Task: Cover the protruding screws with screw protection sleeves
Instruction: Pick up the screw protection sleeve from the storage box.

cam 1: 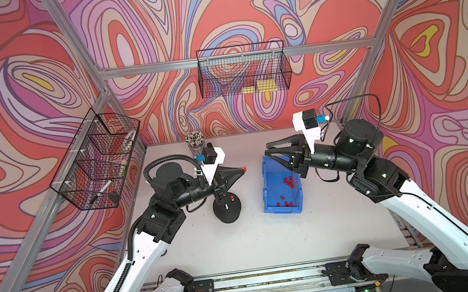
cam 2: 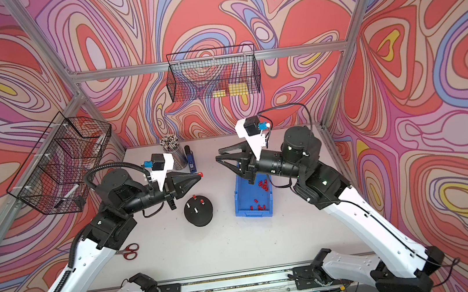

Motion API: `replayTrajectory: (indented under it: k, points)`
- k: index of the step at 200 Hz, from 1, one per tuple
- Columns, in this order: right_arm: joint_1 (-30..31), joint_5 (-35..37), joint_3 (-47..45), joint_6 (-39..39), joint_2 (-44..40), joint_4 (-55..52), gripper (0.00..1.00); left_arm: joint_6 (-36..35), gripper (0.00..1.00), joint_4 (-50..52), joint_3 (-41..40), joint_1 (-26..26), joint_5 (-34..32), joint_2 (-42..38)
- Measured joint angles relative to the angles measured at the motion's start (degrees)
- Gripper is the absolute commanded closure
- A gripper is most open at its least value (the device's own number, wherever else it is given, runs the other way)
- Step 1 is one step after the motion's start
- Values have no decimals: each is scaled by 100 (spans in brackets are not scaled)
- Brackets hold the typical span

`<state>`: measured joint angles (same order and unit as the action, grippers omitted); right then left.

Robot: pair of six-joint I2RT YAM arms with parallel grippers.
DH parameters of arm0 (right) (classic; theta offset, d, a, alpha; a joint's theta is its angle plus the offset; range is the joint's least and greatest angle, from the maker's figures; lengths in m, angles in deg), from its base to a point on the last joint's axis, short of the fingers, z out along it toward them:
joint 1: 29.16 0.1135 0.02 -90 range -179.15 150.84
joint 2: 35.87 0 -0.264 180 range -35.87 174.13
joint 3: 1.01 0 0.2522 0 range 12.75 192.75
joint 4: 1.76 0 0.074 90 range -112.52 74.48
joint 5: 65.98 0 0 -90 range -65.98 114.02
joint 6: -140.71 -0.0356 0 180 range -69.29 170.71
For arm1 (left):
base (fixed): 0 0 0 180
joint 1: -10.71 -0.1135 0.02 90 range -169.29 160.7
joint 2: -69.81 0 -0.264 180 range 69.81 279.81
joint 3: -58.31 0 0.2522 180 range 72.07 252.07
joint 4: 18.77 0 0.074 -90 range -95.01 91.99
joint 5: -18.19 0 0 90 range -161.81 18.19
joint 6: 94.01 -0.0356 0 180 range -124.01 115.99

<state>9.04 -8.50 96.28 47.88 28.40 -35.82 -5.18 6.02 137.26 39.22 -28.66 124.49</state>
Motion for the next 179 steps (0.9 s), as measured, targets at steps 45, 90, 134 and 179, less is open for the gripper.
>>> replayTrajectory:
  k: [45, 90, 134, 179]
  points:
    - [584, 317, 254, 1322, 387, -1482, 76, -1346, 100, 1991, 817, 2, -127, 160]
    - [1040, 656, 262, 1963, 769, -1926, 76, -1880, 100, 2918, 994, 2, -127, 251]
    - [1174, 809, 260, 2164, 796, -1797, 77, -2031, 100, 3165, 1071, 2, 17, 308]
    - [1226, 868, 260, 2212, 944, -1637, 76, -2072, 100, 3252, 1091, 7, 144, 328]
